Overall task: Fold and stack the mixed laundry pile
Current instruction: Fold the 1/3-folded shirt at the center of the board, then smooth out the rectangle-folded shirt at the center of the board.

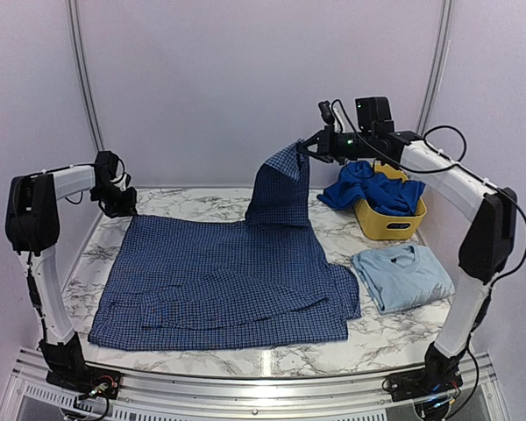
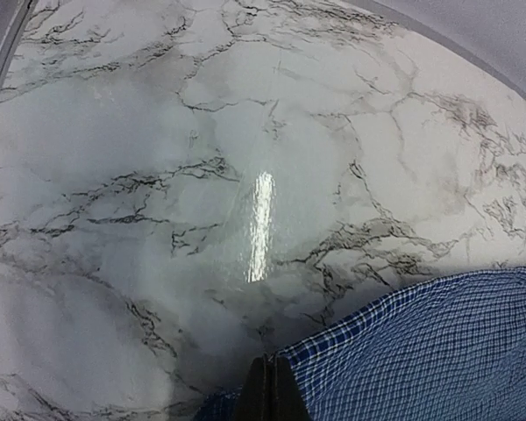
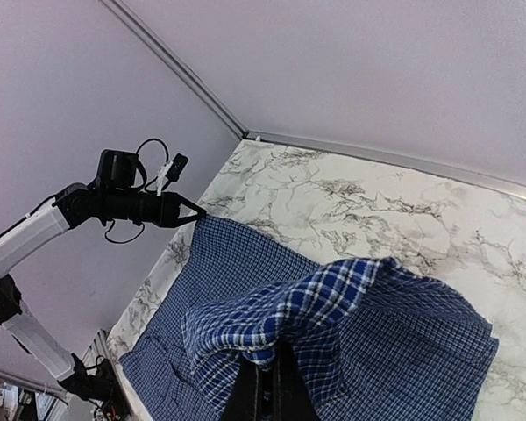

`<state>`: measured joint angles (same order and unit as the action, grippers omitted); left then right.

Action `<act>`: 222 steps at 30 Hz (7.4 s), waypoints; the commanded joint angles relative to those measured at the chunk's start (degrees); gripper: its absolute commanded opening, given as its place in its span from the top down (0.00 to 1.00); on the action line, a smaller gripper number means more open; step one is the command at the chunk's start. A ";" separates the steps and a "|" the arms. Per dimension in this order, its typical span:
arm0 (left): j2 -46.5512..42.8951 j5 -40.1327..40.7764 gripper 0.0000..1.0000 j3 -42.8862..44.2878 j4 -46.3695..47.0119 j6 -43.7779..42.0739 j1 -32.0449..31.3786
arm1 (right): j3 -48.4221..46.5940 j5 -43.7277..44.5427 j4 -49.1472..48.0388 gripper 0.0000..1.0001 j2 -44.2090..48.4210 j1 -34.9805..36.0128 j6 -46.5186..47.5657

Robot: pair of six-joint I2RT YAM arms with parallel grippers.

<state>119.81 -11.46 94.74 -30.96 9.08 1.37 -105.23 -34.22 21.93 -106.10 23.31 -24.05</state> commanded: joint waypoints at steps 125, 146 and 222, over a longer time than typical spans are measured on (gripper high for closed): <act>-47.97 0.13 0.07 -47.55 10.17 13.45 -0.66 | 30.80 -21.91 30.34 1.00 30.47 20.43 15.02; -45.82 5.57 0.13 -48.57 6.06 12.55 -2.96 | 31.40 -10.11 24.17 1.00 27.77 17.54 7.46; -17.57 -5.38 0.45 -36.09 11.85 15.95 8.85 | 26.74 -2.08 -1.61 0.62 -10.56 -3.39 -0.29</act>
<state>99.77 -17.43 57.04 -19.70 26.57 9.87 -78.35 -35.94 21.63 -117.16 20.34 -24.10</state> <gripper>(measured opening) 0.550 0.406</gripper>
